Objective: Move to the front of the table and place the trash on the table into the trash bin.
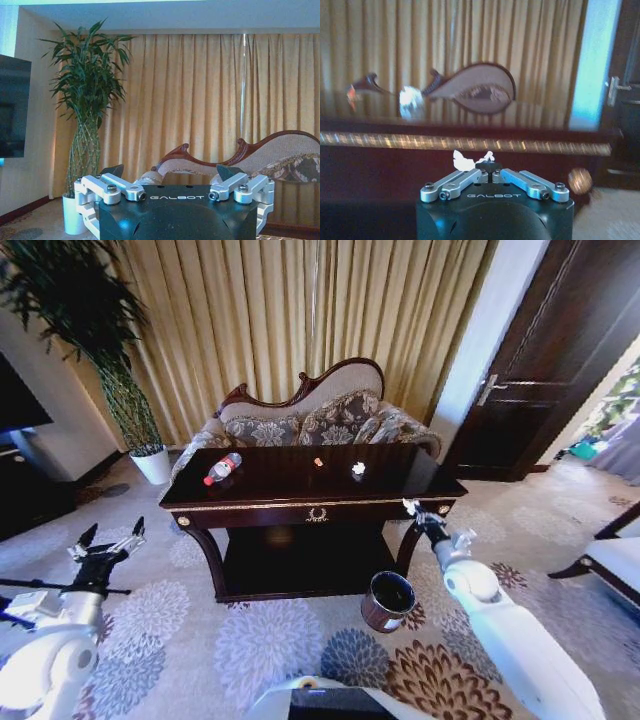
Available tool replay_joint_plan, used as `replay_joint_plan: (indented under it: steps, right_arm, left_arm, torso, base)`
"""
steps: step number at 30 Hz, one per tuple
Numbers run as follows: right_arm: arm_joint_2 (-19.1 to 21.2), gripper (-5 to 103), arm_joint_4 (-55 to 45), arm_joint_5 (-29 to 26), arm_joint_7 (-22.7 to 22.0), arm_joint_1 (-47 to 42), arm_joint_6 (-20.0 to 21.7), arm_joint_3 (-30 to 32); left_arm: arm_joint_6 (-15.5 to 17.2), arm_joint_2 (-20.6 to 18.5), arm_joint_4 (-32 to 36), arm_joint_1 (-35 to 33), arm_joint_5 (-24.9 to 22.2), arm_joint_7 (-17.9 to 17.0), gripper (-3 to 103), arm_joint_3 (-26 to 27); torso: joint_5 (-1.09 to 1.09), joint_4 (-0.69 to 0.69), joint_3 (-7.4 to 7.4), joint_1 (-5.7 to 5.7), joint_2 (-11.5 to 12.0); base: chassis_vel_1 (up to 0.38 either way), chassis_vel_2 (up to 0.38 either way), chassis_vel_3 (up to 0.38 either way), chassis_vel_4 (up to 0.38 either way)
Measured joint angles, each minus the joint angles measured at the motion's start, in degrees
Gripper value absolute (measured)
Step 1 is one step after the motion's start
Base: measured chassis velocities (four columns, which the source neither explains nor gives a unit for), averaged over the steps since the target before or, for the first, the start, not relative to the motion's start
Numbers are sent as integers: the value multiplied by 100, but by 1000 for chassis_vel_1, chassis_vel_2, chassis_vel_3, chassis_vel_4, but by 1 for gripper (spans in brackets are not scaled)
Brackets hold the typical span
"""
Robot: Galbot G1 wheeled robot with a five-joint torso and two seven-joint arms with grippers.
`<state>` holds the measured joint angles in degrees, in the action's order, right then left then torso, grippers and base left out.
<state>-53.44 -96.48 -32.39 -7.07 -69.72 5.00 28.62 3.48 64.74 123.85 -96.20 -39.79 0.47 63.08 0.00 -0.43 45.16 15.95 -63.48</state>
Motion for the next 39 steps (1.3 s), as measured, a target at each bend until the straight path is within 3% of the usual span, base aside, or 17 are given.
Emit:
replay_joint_plan:
  steps: [10,23,39]
  right_arm:
    - [-482,0,1395,555,234,131,-325,-203]
    - [-1208,0,4058,1267,560,964,-998,-518]
    - [-1171,0,3807,1446,606,833,-1033,-528]
  left_arm:
    - [-5,-14,-22,24,1,4,100,8]
    - [31,-28,-65,31,30,-3,100,9]
    - [-14,-16,-80,-52,38,30,100,16]
  torso:
    - [-1,2,0,0,0]
    - [0,2,0,0,0]
    - [0,2,0,0,-1]
  base:
    - [0,0,0,0]
    - [0,0,0,0]
    - [0,0,0,0]
